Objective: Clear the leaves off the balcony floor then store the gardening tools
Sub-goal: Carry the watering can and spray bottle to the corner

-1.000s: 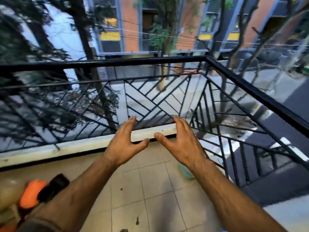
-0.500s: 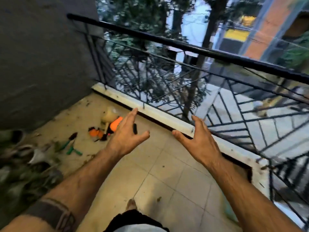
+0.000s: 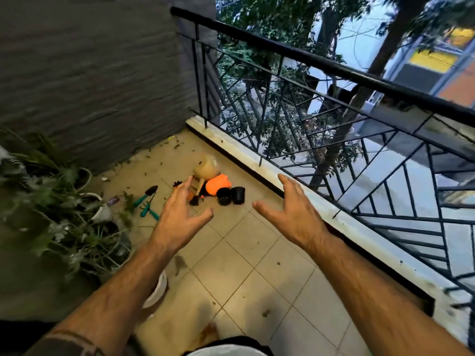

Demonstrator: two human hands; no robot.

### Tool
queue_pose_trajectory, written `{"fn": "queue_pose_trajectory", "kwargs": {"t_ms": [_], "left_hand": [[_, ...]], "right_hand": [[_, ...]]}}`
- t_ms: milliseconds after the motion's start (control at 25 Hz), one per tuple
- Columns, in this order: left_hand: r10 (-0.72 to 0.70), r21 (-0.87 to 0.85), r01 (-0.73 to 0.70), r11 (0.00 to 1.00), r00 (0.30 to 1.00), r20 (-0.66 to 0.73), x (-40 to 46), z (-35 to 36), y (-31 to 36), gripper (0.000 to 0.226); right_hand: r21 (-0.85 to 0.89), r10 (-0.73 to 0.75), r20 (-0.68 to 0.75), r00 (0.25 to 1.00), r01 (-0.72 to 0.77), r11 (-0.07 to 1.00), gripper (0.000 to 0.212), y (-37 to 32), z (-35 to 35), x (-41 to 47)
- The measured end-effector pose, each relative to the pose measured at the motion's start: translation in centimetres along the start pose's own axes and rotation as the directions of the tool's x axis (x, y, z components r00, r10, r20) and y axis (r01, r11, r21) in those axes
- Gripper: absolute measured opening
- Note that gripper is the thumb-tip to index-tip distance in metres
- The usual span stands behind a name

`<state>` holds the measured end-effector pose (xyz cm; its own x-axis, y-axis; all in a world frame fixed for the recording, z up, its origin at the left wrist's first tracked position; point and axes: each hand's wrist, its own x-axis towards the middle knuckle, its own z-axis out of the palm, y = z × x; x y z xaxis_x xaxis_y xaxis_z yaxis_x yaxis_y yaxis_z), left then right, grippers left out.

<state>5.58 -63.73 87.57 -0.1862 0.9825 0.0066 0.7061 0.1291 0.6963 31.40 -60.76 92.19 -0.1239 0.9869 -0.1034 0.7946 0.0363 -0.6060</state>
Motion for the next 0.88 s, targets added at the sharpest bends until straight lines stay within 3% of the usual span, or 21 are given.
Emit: {"fn": "queue_pose_trajectory", "kwargs": {"t_ms": [360,600,880], "left_hand": [[-0.190,-0.031,0.188,0.982,0.981,-0.050,4.0,-2.2,-5.3,0.095],[-0.273,-0.022,0.273,0.962,0.947,-0.170,6.1,-0.7,-3.2,0.095],[-0.347,-0.065,0.342,0.938,0.903,-0.252,7.6,2.9,0.9,0.097]], "right_hand": [[-0.008,-0.069,0.069,0.995,0.070,0.998,0.098,-3.5,4.1,6.9],[-0.018,-0.192,0.153,0.969,0.197,0.980,0.102,-2.0,2.8,13.1],[-0.012,-0.334,0.248,0.909,0.348,0.937,0.091,0.6,-0.7,18.8]]}}
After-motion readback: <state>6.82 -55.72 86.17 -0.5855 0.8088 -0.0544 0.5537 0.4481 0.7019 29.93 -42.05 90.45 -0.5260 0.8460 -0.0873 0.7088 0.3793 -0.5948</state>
